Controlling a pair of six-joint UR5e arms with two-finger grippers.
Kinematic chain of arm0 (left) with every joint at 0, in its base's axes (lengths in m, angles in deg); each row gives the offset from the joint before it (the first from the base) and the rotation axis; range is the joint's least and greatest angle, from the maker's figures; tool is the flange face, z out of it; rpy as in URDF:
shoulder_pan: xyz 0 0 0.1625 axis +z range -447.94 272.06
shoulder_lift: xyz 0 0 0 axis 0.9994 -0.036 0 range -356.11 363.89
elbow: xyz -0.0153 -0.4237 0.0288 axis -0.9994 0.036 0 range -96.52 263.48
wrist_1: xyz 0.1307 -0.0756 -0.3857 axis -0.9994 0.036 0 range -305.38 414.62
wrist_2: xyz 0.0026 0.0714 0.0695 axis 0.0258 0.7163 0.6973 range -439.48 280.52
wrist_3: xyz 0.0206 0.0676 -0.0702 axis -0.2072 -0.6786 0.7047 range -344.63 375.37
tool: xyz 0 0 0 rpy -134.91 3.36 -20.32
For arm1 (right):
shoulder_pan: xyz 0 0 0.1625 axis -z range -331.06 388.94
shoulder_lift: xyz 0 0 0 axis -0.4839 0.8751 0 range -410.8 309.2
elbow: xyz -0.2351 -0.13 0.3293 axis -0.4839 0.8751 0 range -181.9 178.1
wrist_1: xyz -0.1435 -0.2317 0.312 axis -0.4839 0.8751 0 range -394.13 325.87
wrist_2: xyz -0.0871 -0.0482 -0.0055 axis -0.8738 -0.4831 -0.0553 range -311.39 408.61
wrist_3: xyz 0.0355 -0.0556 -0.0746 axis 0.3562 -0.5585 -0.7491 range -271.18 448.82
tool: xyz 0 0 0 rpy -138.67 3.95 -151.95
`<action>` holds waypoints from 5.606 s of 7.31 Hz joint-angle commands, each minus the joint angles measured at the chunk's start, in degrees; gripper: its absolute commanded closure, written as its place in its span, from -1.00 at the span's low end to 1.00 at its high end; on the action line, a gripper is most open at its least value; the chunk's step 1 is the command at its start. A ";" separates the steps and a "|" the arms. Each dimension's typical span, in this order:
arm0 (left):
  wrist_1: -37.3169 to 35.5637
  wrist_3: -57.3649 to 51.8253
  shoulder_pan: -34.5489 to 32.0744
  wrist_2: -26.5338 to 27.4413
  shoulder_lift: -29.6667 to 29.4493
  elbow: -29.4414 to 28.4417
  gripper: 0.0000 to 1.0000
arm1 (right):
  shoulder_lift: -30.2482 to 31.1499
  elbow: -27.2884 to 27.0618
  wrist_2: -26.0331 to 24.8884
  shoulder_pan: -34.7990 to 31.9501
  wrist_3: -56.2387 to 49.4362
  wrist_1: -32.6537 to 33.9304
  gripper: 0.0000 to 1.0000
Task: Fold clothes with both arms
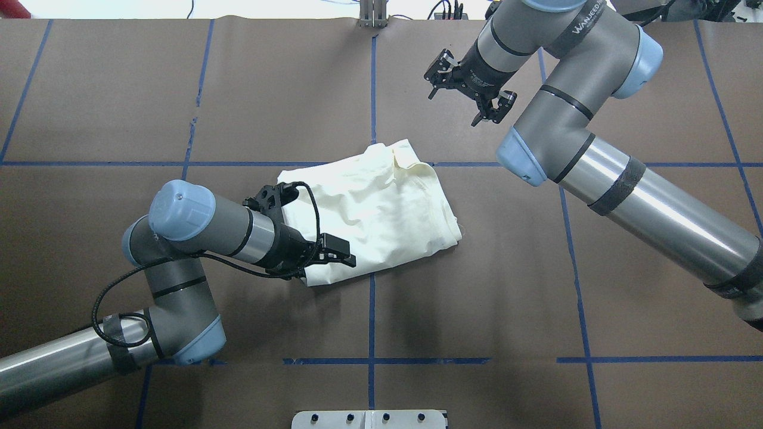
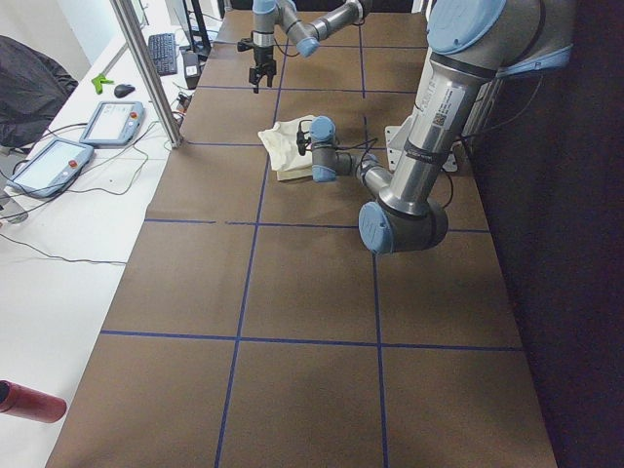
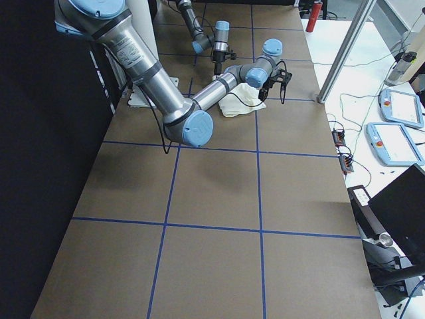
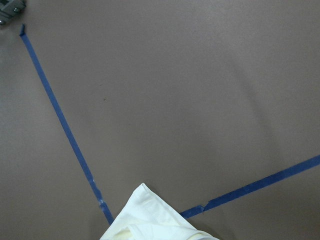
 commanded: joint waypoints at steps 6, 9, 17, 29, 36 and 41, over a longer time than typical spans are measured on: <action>-26.07 -19.48 -9.98 -1.51 4.15 16.11 -1.00 | -0.24 -0.13 -2.72 4.19 -1.32 0.09 -1.00; -31.73 -28.89 -16.85 -2.91 4.24 16.13 -1.00 | 0.54 -0.05 -9.30 12.10 -1.41 2.35 -1.00; -31.92 -29.71 -17.22 -3.01 4.50 15.77 -1.00 | -7.34 10.82 -18.91 12.41 -13.18 8.00 -1.00; -43.87 -97.57 -58.66 -4.50 13.99 1.93 -1.00 | 24.65 -10.89 5.26 -25.63 -73.98 18.06 -1.00; -41.81 -116.99 -69.17 -10.05 19.00 -8.10 -1.00 | 35.69 -10.76 9.40 -39.73 -101.78 26.47 -1.00; -51.46 -102.43 -66.09 -9.95 27.95 8.41 -1.00 | 38.51 -10.06 9.74 -39.73 -100.11 26.02 -1.00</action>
